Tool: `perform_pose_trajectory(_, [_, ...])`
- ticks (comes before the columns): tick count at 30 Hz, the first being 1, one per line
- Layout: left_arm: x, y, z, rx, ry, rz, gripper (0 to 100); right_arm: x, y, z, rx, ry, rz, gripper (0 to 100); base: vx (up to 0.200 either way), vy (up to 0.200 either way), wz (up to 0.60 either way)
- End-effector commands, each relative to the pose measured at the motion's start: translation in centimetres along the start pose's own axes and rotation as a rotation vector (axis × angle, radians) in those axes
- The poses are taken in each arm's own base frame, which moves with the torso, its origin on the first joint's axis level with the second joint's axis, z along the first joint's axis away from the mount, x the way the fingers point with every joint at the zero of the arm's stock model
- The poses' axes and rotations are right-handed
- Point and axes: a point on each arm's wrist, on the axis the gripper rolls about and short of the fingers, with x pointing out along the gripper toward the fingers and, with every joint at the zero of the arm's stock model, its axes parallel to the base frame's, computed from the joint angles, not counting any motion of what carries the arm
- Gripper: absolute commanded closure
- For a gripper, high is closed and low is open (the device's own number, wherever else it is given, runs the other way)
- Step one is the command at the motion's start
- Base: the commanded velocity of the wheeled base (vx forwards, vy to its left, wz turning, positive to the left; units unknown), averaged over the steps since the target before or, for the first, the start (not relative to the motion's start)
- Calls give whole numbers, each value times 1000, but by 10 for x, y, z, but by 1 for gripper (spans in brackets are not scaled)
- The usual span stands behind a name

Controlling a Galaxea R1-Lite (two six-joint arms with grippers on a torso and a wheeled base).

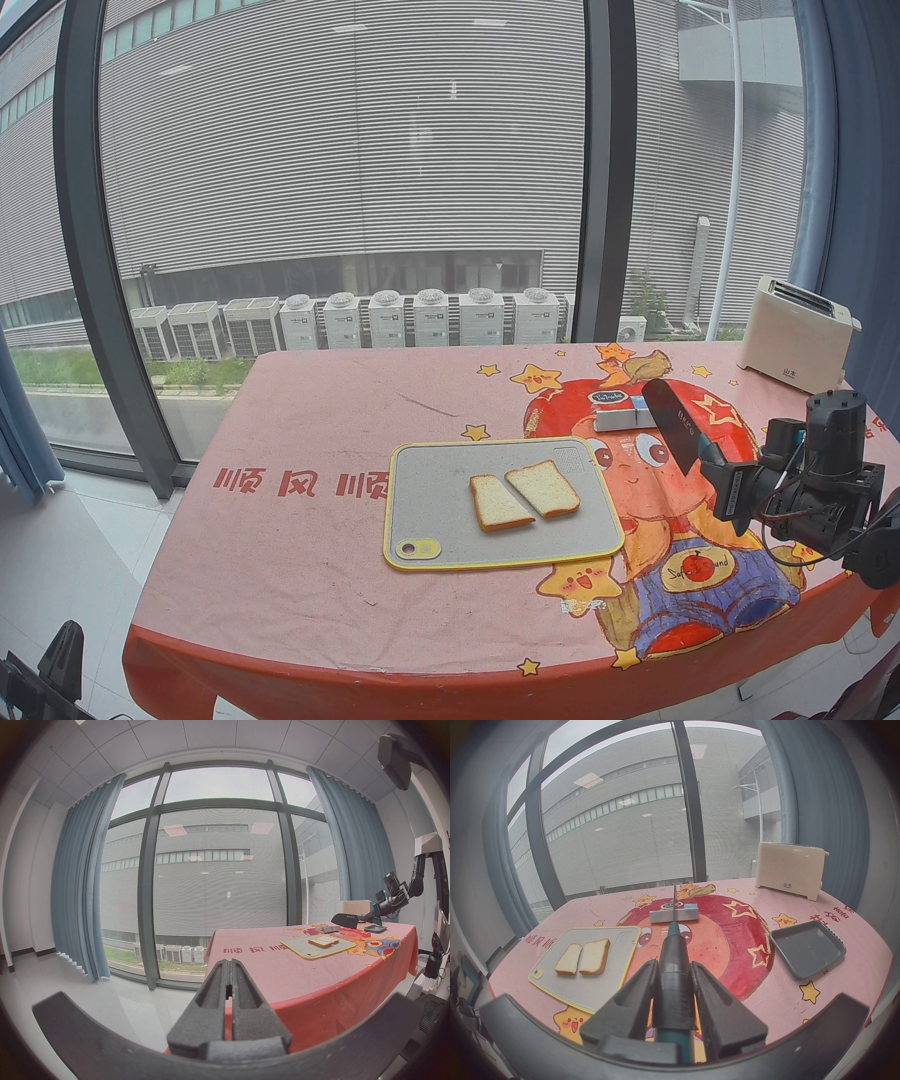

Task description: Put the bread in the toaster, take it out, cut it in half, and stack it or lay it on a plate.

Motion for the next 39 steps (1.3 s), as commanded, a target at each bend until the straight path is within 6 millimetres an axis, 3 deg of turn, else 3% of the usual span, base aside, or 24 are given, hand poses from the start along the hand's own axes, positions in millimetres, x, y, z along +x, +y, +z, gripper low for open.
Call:
perform_pose_trajectory(1, [0, 0, -5, 0, 1, 1, 100, 2, 0, -2, -2, 12, -2, 100, 0, 0, 0])
perform_pose_trajectory(39, [0, 0, -5, 0, 1, 1, 100, 7, 3, -11, -20, 52, -3, 100, 0, 0, 0])
